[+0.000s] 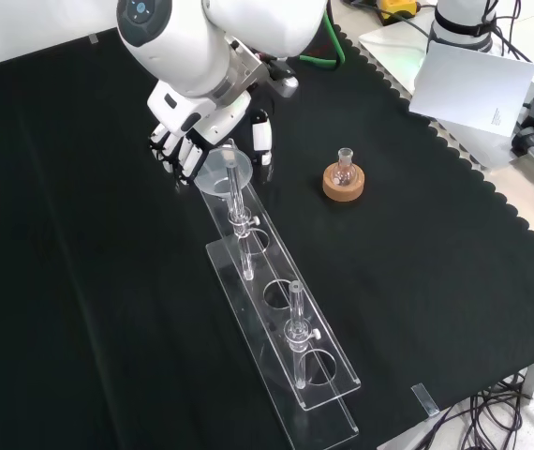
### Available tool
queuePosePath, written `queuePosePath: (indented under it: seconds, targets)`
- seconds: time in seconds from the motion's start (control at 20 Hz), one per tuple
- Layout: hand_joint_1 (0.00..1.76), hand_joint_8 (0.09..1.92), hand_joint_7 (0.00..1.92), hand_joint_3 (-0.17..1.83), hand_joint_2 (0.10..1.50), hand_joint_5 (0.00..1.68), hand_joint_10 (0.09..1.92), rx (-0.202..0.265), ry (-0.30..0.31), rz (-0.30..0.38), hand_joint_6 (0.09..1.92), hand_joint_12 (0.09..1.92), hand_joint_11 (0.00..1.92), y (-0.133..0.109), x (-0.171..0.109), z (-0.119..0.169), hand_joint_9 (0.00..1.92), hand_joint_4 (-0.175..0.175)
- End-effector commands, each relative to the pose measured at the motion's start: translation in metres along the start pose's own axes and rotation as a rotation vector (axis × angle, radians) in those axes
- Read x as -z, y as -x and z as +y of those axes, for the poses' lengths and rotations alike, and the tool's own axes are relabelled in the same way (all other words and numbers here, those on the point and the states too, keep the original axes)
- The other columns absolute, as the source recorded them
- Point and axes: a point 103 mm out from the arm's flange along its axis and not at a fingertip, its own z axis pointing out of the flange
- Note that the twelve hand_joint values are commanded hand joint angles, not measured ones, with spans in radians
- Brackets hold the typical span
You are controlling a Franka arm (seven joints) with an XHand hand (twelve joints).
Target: Pick up the funnel from the transparent funnel stand.
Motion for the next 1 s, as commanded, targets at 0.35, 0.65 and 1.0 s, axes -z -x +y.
queuePosePath:
  seconds: [0.35, 0.65, 1.0]
  targets:
    - [0.79, 0.57, 0.77, 0.08, 0.75, 0.68, 0.66, -0.02, 0.041, 0.047, 0.09, 1.22, 0.0, 0.005, 0.001, -0.004, 0.36, 0.042]
    - [0.82, 0.57, 0.8, 0.1, 0.76, 0.72, 0.63, -0.016, 0.085, 0.056, 0.09, 1.23, 0.0, 0.007, 0.012, -0.012, 0.4, 0.05]
    - [0.83, 0.55, 0.96, 0.26, 0.7, 0.86, 0.48, -0.029, 0.148, 0.06, 0.27, 1.26, 0.0, 0.009, 0.03, -0.024, 0.56, 0.125]
